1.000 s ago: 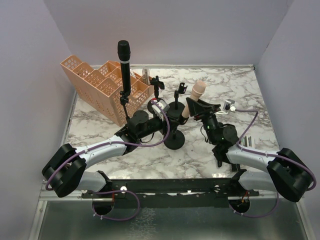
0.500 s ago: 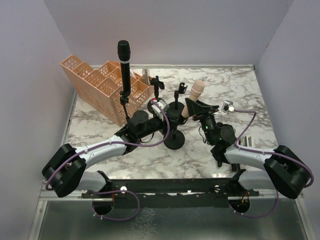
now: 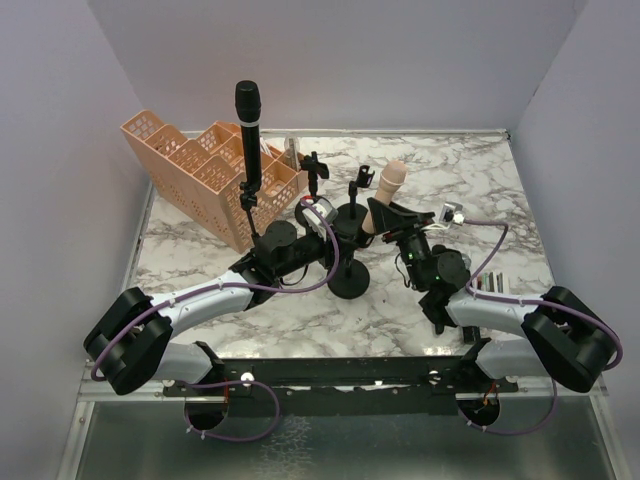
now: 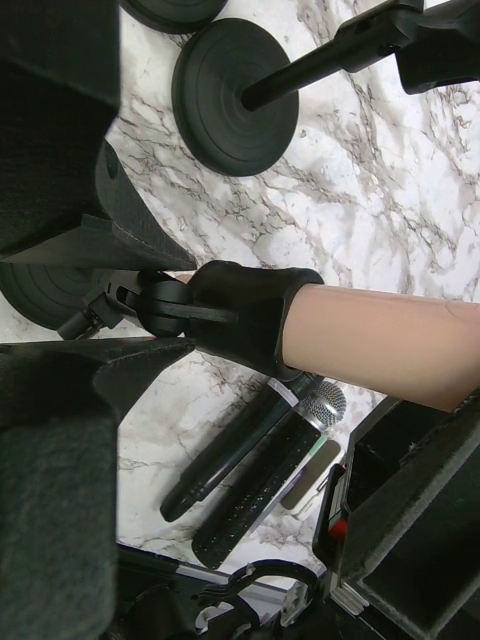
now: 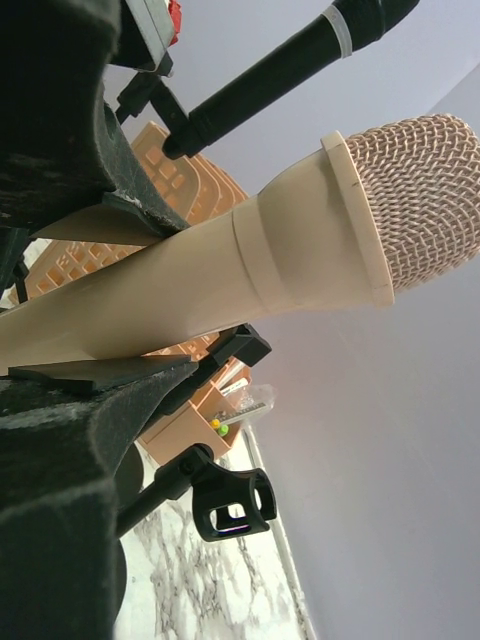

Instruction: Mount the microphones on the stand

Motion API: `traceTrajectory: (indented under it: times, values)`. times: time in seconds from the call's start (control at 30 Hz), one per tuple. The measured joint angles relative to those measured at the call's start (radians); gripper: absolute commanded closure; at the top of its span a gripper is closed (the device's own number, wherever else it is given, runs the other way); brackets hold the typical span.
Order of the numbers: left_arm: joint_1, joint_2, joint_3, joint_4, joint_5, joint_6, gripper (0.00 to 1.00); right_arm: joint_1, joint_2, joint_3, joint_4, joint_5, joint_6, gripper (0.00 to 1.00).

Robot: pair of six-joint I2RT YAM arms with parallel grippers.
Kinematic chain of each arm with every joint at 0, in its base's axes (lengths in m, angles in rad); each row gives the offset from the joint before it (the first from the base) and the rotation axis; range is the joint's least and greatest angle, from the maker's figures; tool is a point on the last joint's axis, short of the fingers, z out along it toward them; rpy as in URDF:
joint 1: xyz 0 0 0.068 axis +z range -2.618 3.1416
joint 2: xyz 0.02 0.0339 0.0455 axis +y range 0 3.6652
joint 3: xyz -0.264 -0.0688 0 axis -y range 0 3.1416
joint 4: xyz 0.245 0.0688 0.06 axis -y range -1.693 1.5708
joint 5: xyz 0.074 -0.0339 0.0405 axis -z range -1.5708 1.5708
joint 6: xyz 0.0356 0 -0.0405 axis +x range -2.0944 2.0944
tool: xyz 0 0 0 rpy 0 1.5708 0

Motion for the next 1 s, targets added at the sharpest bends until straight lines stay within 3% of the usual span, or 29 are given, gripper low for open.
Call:
traceTrajectory:
  times: [0.7, 1.0]
  values:
    - [0.000, 0.000, 0.000, 0.001, -0.005, -0.003, 1.00, 0.016, -0.001, -0.008, -0.039, 0.035, 0.045, 0.99]
    - [0.002, -0.001, 0.000, 0.002, -0.021, -0.003, 1.00, 0.045, -0.132, 0.074, -0.350, 0.052, -0.080, 0.99]
